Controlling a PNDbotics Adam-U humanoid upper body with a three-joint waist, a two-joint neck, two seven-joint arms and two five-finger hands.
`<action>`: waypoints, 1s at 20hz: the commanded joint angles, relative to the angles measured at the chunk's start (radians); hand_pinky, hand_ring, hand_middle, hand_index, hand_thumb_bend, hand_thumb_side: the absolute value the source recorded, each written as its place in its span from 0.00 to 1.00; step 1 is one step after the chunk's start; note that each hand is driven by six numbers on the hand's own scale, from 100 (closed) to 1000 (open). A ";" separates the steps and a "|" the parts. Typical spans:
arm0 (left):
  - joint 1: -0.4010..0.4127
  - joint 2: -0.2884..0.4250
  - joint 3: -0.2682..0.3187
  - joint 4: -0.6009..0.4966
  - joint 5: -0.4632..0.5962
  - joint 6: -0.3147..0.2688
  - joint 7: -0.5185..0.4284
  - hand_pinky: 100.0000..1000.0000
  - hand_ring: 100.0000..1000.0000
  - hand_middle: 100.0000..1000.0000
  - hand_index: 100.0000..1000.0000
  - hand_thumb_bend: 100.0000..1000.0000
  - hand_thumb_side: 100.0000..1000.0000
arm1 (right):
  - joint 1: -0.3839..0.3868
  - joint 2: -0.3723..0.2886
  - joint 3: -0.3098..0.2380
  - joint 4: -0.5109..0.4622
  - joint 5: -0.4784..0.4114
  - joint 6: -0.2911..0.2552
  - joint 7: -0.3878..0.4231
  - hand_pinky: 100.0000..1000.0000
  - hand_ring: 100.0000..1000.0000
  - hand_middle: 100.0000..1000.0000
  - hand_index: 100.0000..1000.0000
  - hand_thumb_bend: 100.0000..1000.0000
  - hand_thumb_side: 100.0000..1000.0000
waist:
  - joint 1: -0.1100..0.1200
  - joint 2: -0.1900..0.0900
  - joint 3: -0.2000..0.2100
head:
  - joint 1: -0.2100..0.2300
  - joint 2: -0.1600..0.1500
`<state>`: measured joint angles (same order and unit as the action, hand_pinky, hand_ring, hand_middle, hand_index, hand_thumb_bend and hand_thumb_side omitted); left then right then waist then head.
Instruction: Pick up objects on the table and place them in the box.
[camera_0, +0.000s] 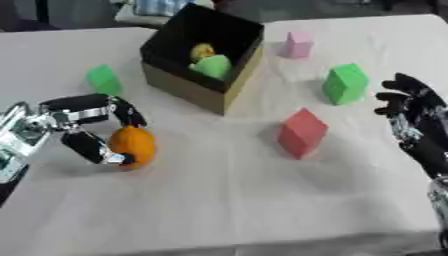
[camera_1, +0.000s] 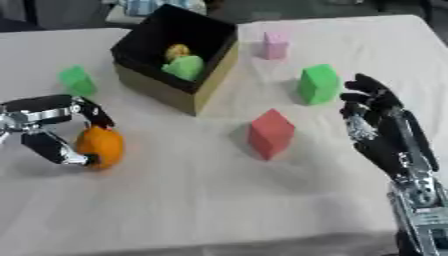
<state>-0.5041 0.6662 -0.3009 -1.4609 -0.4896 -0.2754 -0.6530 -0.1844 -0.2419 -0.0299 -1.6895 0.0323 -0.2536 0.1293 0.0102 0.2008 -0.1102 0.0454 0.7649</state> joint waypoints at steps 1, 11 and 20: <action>-0.013 0.019 0.005 -0.008 -0.059 -0.024 0.012 0.70 0.53 0.47 0.69 0.25 0.22 | -0.007 -0.016 -0.003 -0.012 0.003 -0.002 0.001 0.66 0.78 0.79 0.91 0.00 0.39 | 0.012 -0.030 0.000 | 0.000 0.005; 0.005 0.059 0.100 -0.152 -0.127 -0.020 0.161 0.52 0.35 0.26 0.48 0.11 0.15 | -0.005 -0.017 -0.007 -0.010 0.004 -0.002 -0.002 0.67 0.78 0.79 0.91 0.00 0.39 | 0.012 -0.031 0.004 | -0.009 0.005; -0.131 0.127 0.148 -0.241 -0.103 0.015 0.227 0.52 0.38 0.30 0.49 0.15 0.13 | -0.001 -0.018 -0.006 -0.008 0.003 -0.002 -0.002 0.67 0.78 0.79 0.91 0.00 0.40 | 0.012 -0.037 0.003 | -0.018 0.005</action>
<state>-0.6123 0.7524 -0.1740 -1.6829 -0.5999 -0.2648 -0.4397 -0.1790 -0.2419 -0.0304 -1.6886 0.0325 -0.2525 0.1276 0.0102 0.1939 -0.1066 0.0319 0.7650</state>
